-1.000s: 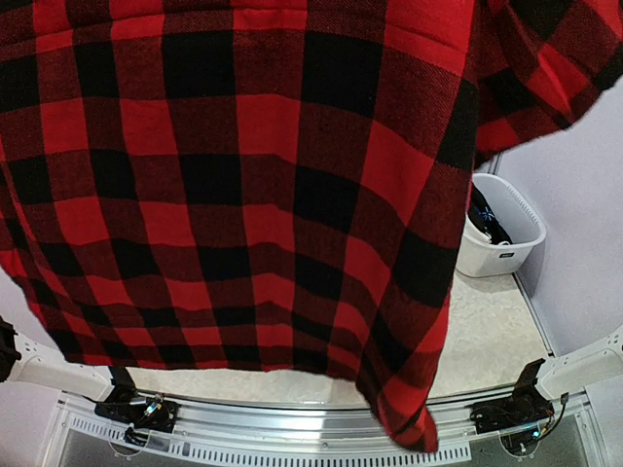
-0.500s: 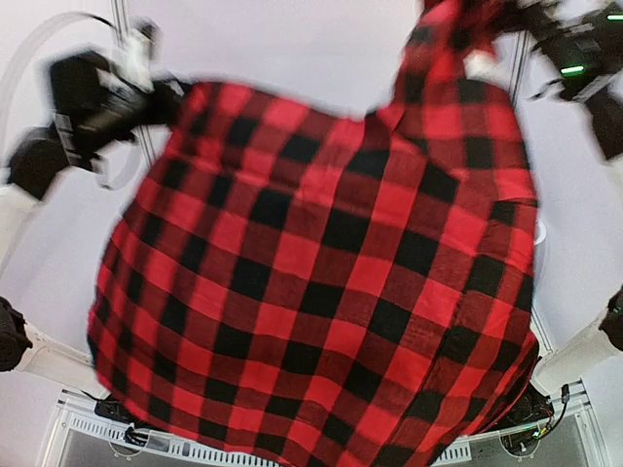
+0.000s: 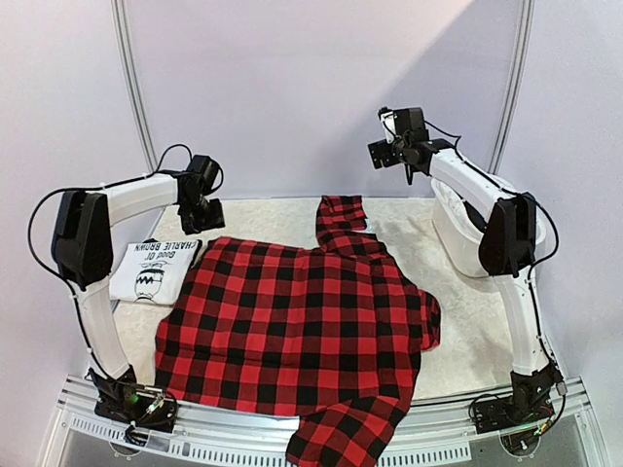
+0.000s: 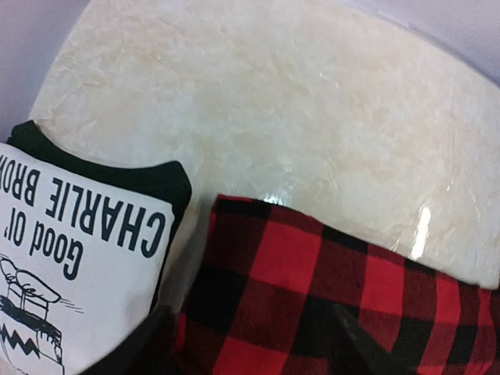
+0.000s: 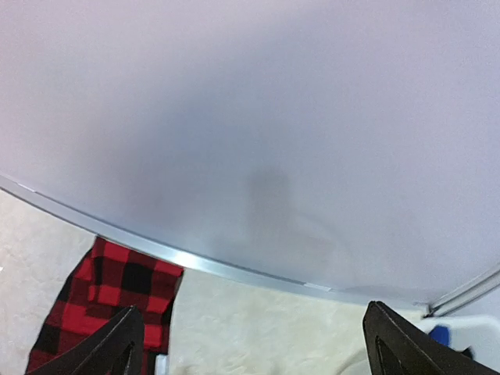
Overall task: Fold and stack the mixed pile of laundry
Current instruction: Flatten out the crumpled shirt at the center of the board, then adjust the flattened shirt at the center of the board.
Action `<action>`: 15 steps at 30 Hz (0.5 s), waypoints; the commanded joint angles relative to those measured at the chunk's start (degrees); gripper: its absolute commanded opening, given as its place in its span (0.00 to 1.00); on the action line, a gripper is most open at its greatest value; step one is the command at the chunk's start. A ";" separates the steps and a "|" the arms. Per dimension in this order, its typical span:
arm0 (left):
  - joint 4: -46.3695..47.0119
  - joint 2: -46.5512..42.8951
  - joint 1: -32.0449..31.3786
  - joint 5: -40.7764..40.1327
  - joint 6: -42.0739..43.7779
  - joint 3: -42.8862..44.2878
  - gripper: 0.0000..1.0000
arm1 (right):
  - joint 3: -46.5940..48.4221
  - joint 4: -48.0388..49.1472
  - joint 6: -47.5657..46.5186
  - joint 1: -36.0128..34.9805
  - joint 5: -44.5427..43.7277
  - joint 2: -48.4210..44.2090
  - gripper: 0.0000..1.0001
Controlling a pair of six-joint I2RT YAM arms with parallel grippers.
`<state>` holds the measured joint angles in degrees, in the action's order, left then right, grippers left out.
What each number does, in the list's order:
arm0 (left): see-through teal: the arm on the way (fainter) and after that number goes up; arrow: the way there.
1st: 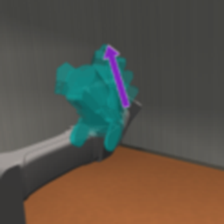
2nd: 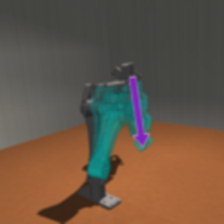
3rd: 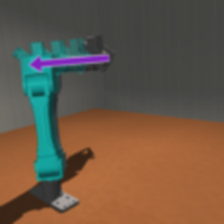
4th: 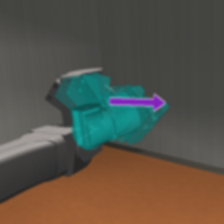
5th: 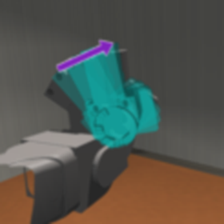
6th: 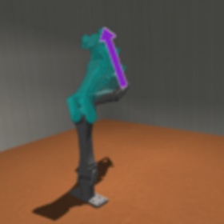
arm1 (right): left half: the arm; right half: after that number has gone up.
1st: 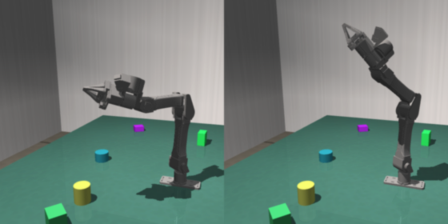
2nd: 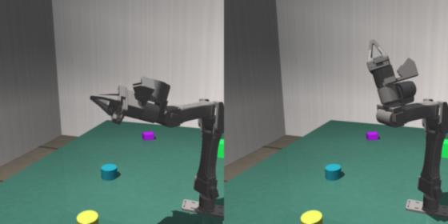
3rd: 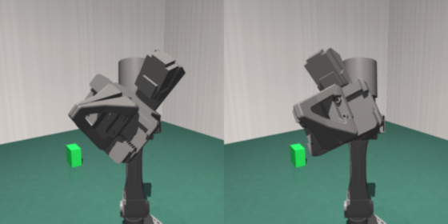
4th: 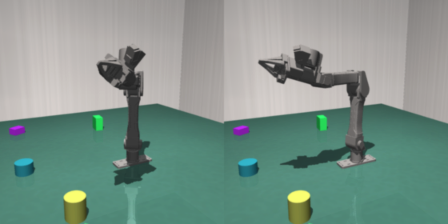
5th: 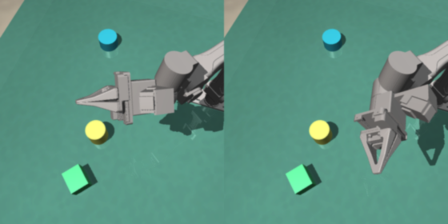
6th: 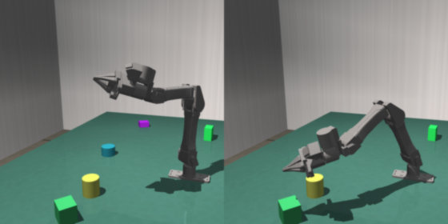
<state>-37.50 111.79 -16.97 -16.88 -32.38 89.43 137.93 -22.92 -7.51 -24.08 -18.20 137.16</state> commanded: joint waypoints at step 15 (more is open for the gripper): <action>-6.29 -14.73 -3.07 12.30 3.62 -11.23 0.95 | -51.64 -5.58 32.10 -11.33 7.47 -41.11 0.97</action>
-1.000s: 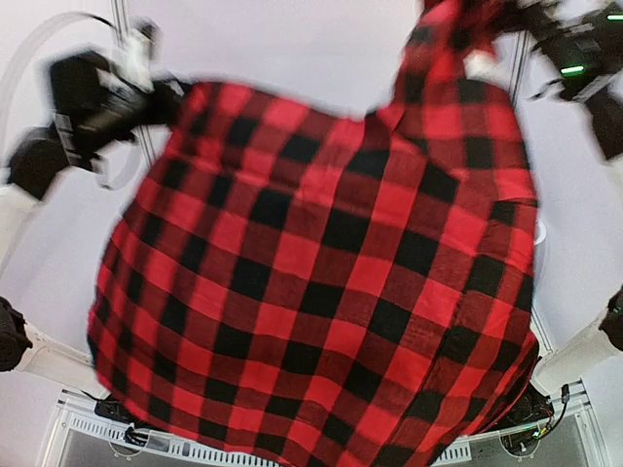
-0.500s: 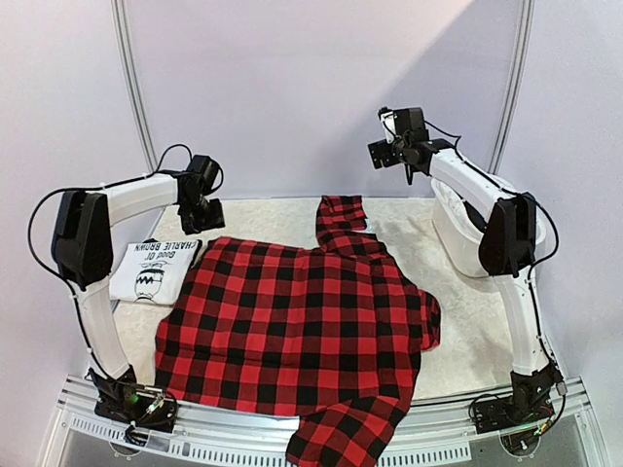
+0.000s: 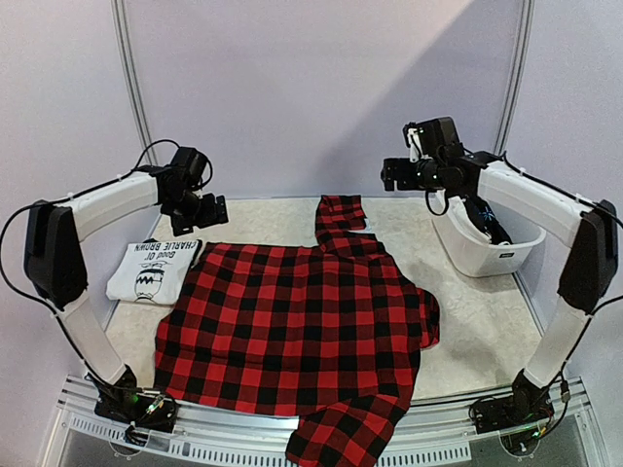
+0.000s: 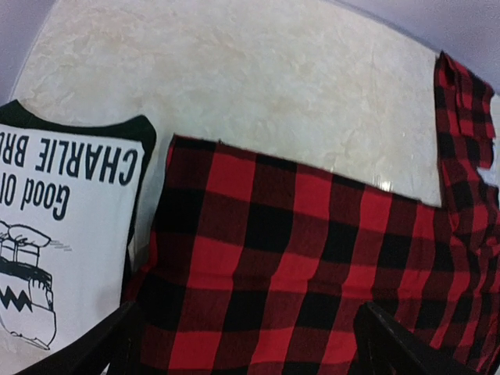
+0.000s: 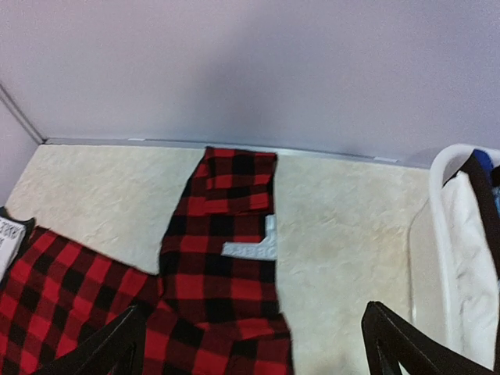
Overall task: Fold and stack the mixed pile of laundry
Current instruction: Adjust the flattened shirt at the center of the board.
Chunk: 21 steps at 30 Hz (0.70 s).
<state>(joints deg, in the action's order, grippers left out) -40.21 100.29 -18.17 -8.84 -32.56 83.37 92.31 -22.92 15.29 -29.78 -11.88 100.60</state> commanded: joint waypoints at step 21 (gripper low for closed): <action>1.40 -2.39 -5.73 11.83 9.14 -22.76 0.89 | -1.78 -27.72 28.63 -10.88 15.04 14.30 0.72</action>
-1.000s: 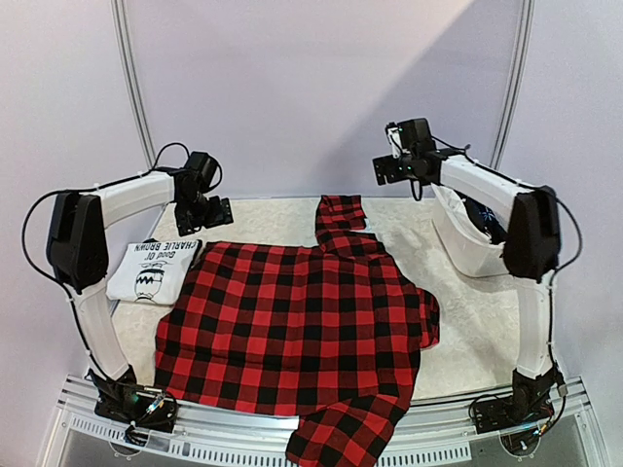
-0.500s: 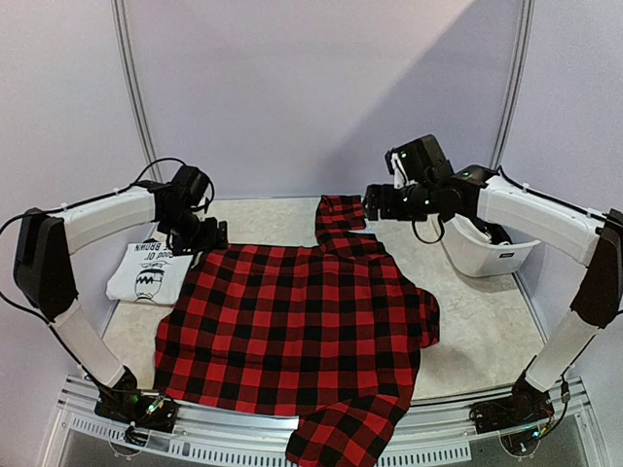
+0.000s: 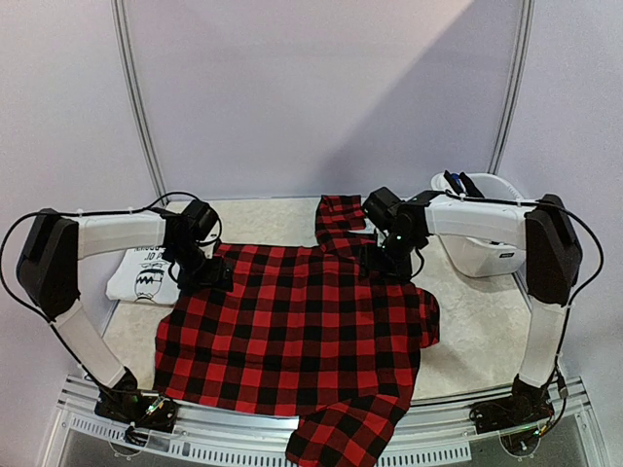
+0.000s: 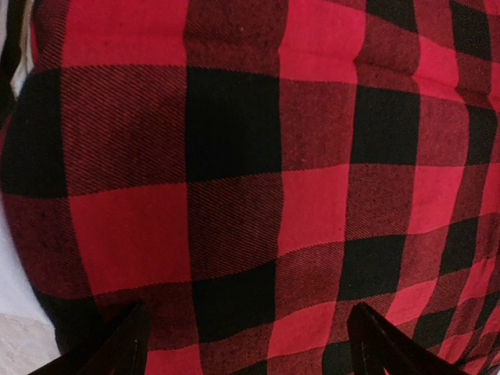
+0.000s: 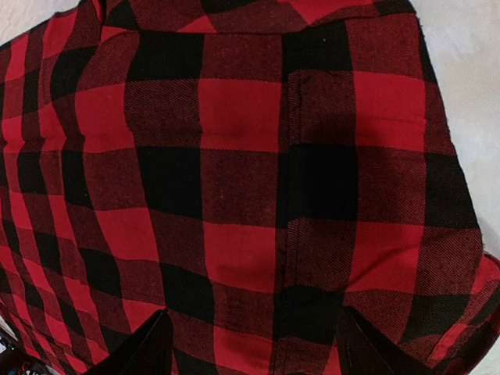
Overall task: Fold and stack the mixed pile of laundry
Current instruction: Adjust the flattened shirt at the center of the board.
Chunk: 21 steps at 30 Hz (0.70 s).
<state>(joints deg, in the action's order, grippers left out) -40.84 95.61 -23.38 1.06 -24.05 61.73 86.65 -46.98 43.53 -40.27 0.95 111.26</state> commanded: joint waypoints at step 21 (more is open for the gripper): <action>5.50 19.15 -9.07 8.94 -10.52 9.64 0.85 | 5.43 -8.80 -10.51 13.76 5.86 13.69 0.72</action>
<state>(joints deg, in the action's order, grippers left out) -36.88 108.97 -30.02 4.99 -30.65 69.30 90.94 -54.24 36.84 -30.00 6.39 122.10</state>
